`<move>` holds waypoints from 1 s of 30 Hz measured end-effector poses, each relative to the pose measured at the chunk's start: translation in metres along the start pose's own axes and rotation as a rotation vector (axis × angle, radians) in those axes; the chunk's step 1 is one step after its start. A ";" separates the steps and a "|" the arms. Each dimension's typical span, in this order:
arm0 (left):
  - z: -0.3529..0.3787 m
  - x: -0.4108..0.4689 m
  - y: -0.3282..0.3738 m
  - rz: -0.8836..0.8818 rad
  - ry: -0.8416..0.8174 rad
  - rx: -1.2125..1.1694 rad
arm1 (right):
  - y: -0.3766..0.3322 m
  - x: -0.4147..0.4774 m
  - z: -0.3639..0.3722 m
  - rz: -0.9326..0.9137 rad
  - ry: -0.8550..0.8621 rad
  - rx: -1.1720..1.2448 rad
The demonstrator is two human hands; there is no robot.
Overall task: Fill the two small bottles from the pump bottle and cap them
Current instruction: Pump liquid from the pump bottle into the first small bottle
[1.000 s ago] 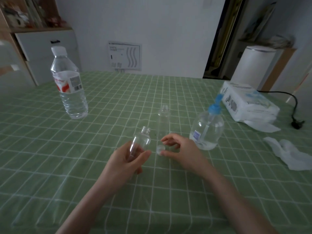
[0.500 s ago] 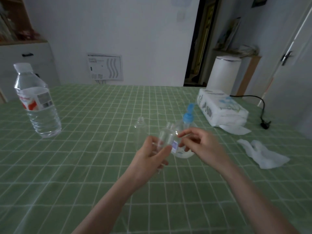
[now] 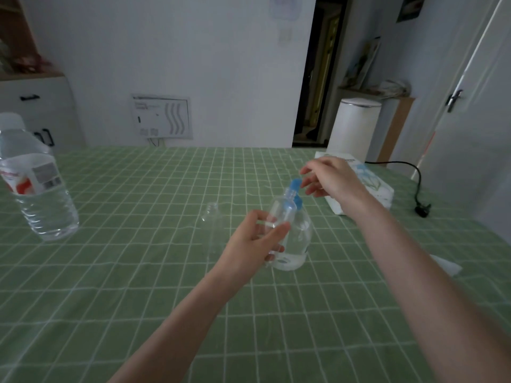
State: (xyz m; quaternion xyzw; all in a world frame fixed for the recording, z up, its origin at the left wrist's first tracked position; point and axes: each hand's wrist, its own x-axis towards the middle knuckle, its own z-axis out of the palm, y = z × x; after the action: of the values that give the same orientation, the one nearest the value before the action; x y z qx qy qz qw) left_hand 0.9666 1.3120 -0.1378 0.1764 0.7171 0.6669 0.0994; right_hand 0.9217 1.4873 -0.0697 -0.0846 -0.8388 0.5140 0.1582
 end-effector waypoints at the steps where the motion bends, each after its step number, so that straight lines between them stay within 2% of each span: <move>1: 0.000 0.001 0.000 -0.001 0.002 -0.009 | -0.004 0.005 0.003 0.010 -0.026 -0.015; 9: 0.000 0.006 0.000 0.042 -0.032 -0.093 | -0.023 0.025 0.030 0.036 -0.197 -0.168; 30: -0.004 0.009 -0.012 0.078 -0.060 -0.191 | -0.019 0.038 0.044 0.218 -0.392 -0.460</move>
State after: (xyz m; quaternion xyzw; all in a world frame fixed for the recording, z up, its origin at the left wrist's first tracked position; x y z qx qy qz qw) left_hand 0.9558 1.3114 -0.1491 0.2140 0.6395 0.7300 0.1111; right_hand 0.8707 1.4530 -0.0647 -0.1069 -0.9335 0.3313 -0.0859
